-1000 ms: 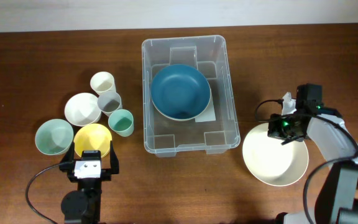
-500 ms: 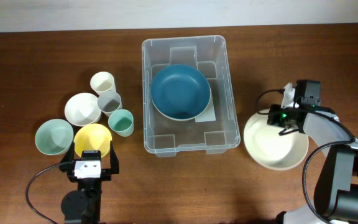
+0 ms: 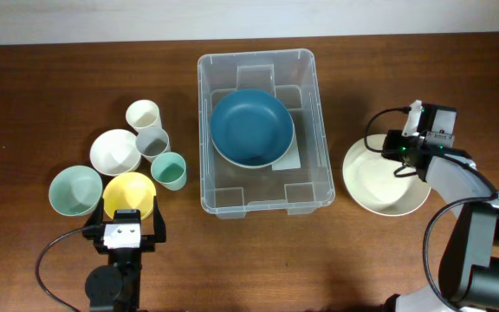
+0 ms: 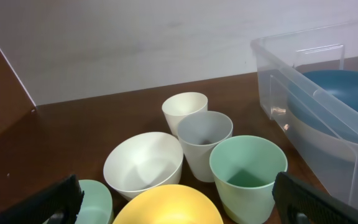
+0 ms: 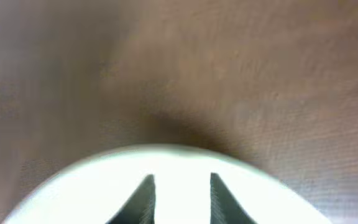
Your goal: Pack container
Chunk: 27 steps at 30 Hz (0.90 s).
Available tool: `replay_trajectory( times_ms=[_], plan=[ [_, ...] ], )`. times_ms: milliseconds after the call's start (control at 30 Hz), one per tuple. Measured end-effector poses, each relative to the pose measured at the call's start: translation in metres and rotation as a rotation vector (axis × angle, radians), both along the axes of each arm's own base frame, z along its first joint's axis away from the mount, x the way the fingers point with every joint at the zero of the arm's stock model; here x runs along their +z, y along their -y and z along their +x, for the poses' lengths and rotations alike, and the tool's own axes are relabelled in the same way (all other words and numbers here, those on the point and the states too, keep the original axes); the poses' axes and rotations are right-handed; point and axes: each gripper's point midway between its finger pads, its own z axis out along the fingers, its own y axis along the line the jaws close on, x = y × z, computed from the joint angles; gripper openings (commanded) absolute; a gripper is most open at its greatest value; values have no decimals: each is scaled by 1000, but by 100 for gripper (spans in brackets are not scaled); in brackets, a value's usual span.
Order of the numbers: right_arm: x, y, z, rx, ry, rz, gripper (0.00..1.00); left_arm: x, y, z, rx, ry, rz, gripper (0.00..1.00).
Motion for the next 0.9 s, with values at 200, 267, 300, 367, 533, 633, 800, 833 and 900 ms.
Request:
replay_trajectory(
  times_ms=[200,267,300,367,533,633,800,833,900],
  plan=[
    [53,9,-23,-35,-10,22,38,0,0,0,0,0,0,100],
    [77,25,-35,-92,17,24,39,0,0,0,0,0,0,100],
    [88,35,-43,-130,27,25,39,0,0,0,0,0,0,100],
    [103,57,-64,-211,28,28,38,0,0,0,0,0,0,100],
    [94,90,-95,-349,-22,62,39,0,0,0,0,1,0,100],
    [74,91,-102,-365,-68,90,39,0,0,0,0,0,0,100],
    [39,85,-107,-358,-127,121,51,0,0,0,0,0,0,100],
    [31,84,-109,-361,-140,131,68,0,0,0,0,0,0,100],
    [18,83,-110,-354,-152,134,79,0,0,0,0,0,0,100]
  ],
)
